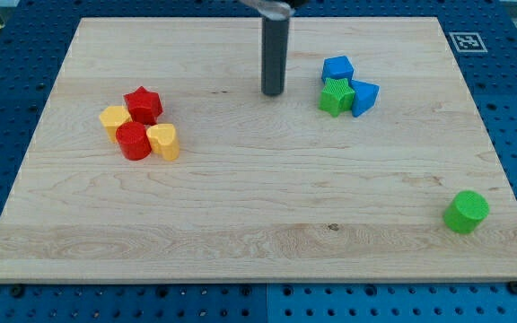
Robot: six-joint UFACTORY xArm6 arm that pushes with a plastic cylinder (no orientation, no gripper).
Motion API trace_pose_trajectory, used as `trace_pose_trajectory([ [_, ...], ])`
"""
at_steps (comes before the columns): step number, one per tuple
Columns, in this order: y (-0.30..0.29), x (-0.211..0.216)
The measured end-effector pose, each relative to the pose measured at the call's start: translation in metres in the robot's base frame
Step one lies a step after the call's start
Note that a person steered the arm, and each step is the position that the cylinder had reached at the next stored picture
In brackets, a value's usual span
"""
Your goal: Place the green star close to the green circle
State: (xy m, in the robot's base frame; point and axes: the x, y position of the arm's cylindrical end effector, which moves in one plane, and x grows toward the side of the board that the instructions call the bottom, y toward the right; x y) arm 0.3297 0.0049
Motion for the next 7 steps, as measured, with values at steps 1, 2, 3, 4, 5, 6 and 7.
trace_pose_trajectory([
  [1,-0.001,-0.065],
  [2,0.039,-0.082],
  [3,0.055,-0.058],
  [4,0.057,-0.025],
  [5,0.082,-0.016],
  [6,0.093,-0.008],
  [7,0.093,0.003],
])
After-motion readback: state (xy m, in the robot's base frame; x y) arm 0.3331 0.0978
